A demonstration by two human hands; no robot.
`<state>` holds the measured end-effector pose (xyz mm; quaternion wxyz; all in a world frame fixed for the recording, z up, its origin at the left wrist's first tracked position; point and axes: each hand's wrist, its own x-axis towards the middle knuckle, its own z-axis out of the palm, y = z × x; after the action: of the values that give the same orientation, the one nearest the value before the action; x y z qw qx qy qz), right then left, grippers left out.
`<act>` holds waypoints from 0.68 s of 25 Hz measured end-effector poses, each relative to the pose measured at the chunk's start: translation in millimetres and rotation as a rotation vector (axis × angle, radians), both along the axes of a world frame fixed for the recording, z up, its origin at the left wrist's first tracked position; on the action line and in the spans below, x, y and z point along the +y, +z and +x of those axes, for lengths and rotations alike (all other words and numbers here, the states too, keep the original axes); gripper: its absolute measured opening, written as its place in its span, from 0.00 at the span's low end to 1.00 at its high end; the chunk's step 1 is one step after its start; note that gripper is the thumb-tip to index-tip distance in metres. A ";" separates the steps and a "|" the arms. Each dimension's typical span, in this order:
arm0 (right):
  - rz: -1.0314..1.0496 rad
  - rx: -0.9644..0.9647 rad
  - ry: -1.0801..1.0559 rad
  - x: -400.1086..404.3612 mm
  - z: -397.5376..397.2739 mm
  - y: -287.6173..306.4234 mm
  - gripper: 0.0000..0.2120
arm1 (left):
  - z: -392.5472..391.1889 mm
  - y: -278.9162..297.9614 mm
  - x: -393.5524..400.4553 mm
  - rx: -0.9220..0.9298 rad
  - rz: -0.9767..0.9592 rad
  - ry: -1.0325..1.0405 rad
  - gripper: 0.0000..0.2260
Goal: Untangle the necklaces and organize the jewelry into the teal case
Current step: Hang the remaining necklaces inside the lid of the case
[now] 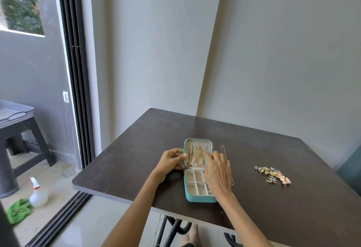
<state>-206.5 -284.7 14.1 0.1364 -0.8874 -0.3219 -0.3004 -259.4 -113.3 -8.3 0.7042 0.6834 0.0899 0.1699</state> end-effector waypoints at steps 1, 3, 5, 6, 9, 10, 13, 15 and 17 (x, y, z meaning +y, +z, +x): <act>-0.006 0.004 0.000 -0.2 -0.7 -0.3 0.13 | -0.3 -0.5 0.2 -0.003 0.001 0.000 0.08; 0.007 0.002 -0.004 -0.7 -0.9 -0.4 0.10 | -0.1 -1.4 0.9 -0.007 0.005 -0.006 0.08; 0.020 0.004 0.005 -1.7 -0.4 -0.2 0.11 | 1.3 -2.4 1.2 -0.009 0.008 -0.011 0.09; 0.015 0.003 0.017 -2.0 -0.4 -0.5 0.12 | 2.2 -2.6 1.3 -0.007 0.011 -0.012 0.09; 0.006 0.018 0.043 -1.5 -1.4 -0.9 0.13 | 4.3 -2.5 2.1 -0.003 0.021 -0.013 0.09; 0.012 0.021 0.040 -1.5 -1.4 -0.5 0.12 | 5.4 -2.7 2.4 -0.004 0.024 -0.017 0.09; 0.035 -0.016 0.048 -1.6 -0.5 1.4 0.15 | 9.4 -3.6 3.9 -0.009 0.034 -0.027 0.09; 0.023 -0.018 0.065 -1.2 -1.1 1.0 0.21 | 11.8 -3.5 4.4 -0.012 0.046 -0.033 0.09; 0.019 -0.004 0.057 -1.1 -1.1 0.7 0.23 | 14.7 -2.0 4.2 -0.005 0.069 -0.038 0.09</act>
<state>-207.7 -285.8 14.7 0.1527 -0.8760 -0.3443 -0.3012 -244.8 -109.2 -10.3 0.6836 0.7084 0.0695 0.1611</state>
